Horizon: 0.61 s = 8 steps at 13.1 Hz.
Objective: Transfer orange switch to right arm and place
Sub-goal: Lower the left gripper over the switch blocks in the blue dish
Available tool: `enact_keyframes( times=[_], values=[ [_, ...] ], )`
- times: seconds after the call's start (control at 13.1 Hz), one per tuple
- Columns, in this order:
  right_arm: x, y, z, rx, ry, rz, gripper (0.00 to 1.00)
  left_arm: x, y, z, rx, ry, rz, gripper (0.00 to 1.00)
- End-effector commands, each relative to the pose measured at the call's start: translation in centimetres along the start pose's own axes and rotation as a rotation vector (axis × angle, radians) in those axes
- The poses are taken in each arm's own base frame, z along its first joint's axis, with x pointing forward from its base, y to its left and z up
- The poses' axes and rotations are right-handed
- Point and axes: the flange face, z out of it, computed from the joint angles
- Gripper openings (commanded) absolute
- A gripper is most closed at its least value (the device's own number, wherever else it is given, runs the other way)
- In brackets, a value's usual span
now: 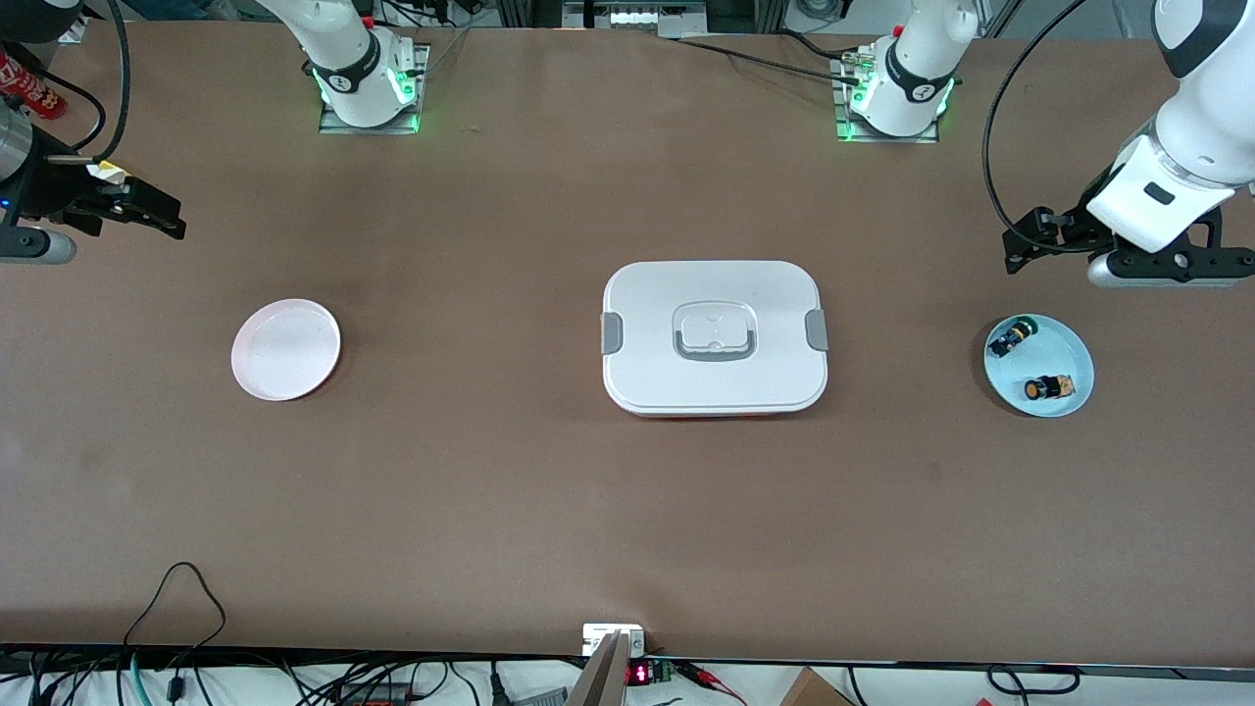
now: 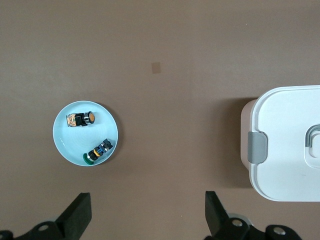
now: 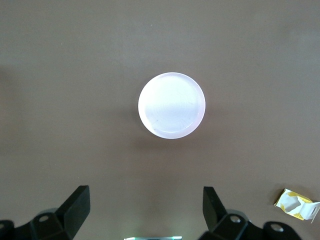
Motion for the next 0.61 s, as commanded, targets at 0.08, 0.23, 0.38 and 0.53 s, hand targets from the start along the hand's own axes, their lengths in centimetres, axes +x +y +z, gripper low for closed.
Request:
enact_keyframes(
  times=[0.08,0.23,0.38,0.53],
  values=[
    [-0.1,0.1,-0.5,0.016,-0.008,-0.005,1.00,-0.4,0.1,-0.8,-0.002,-0.002,-0.001,1.00],
    [-0.1,0.0,-0.4,0.015,-0.008,-0.008,1.00,-0.3,0.2,-0.8,-0.002,-0.001,0.001,1.00],
    [0.0,-0.1,-0.4,0.016,-0.009,-0.011,1.00,-0.4,0.2,-0.8,-0.002,-0.002,0.001,1.00],
    [0.8,-0.3,0.7,0.013,-0.020,-0.014,1.00,-0.3,0.2,-0.7,-0.002,-0.010,-0.001,1.00]
  ],
)
